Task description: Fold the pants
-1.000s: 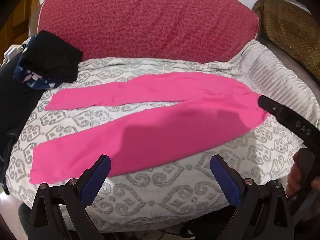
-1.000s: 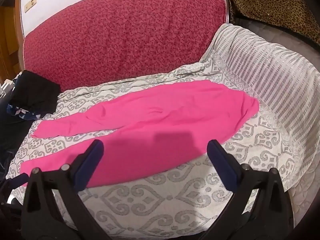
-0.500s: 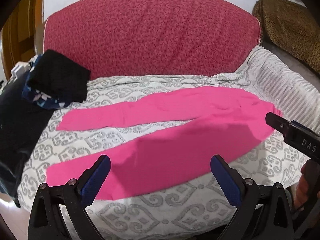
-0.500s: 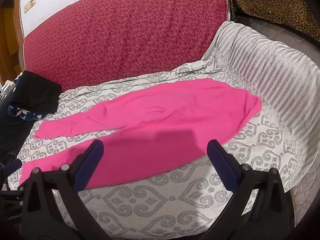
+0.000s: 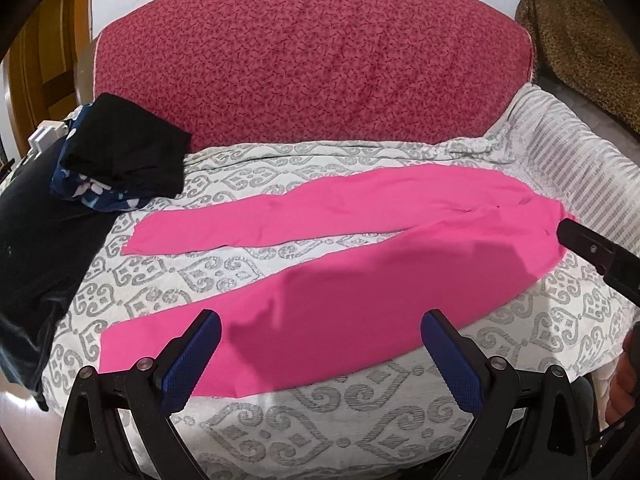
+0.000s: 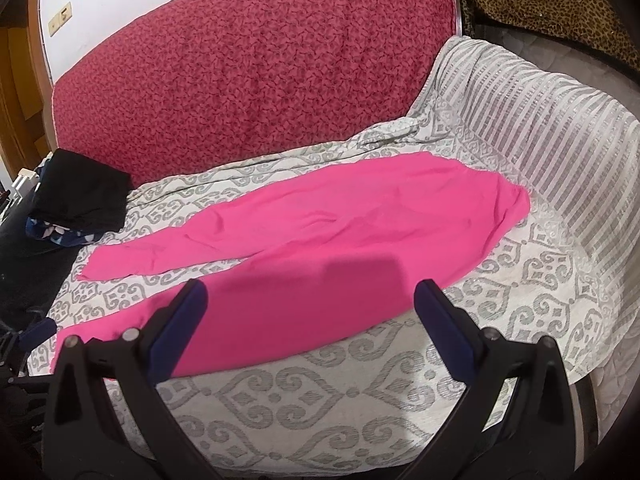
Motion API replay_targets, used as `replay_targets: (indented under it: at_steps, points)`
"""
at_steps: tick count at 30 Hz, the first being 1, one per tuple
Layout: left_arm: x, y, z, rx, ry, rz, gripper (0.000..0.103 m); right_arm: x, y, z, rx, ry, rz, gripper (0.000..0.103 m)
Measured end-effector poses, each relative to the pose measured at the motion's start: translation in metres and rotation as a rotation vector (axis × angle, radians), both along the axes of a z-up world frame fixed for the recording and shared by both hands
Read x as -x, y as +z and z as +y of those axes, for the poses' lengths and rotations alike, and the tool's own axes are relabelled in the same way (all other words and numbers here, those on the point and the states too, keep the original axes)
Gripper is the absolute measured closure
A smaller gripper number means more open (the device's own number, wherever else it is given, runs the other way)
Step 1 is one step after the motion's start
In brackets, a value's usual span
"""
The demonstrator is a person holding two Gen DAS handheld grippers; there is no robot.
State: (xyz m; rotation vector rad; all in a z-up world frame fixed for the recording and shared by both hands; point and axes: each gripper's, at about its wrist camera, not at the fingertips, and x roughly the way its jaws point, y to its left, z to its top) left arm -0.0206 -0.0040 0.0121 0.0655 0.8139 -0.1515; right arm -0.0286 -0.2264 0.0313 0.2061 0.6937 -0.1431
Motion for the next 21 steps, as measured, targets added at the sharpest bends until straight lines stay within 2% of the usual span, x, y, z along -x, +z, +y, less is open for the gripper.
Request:
replay_targets:
  at_steps: [16, 18, 21]
  points:
    - [0.0007, -0.0006, 0.0009, -0.018, -0.003, -0.004, 0.001, 0.0029, 0.0018, 0.004, -0.008, 0.056, -0.003, 0.007]
    - [0.0013, -0.0007, 0.0011, -0.018, -0.003, -0.004, 0.001, 0.0031, 0.0013, 0.0033, -0.014, 0.055, 0.001, 0.015]
    - [0.0011, -0.001, 0.0019, -0.019, -0.003, -0.004, 0.001, 0.0025, 0.0003, 0.0032, -0.018, 0.055, 0.01, 0.02]
